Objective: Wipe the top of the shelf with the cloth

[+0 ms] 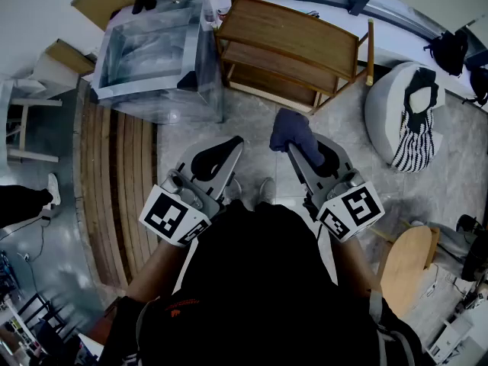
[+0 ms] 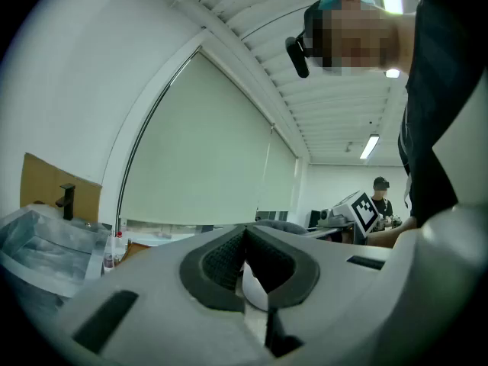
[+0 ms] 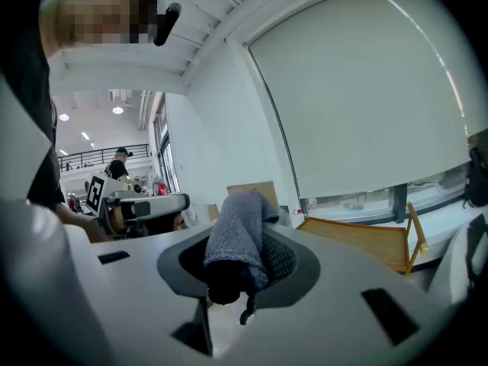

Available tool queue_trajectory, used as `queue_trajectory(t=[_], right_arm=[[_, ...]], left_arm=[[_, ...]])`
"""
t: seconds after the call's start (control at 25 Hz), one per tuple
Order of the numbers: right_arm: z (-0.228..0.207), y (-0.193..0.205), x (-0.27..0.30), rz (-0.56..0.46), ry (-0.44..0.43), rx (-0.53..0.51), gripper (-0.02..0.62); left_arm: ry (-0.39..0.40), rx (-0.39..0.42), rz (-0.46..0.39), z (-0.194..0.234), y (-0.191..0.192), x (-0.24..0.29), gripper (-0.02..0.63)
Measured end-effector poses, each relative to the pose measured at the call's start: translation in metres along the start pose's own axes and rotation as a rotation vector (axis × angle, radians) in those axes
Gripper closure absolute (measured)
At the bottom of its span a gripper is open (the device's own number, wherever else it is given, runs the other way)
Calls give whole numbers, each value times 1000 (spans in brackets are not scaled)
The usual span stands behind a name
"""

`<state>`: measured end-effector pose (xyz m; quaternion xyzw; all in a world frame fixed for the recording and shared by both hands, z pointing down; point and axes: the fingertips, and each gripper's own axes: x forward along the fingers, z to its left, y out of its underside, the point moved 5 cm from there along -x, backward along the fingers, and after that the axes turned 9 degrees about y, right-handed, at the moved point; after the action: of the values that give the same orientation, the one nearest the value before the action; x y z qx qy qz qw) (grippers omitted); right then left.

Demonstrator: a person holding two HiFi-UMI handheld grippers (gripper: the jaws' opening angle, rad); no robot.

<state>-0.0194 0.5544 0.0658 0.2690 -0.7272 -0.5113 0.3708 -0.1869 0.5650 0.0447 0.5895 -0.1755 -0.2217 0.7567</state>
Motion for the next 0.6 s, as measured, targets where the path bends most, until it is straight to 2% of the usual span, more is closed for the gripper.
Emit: queue_trajectory(t=[0.12,0.28,0.6], right_arm=[[-3,1,1,0,-2,2,491],[-14,1,1,-2,-7,26,489],[-47,1,-9,-1,-26,33,485]], left_arm=[[0,31,-21,3,1,3,588],[-4,-5,6,1,4,13,588],[-15,15,5,-5,10,47,588]])
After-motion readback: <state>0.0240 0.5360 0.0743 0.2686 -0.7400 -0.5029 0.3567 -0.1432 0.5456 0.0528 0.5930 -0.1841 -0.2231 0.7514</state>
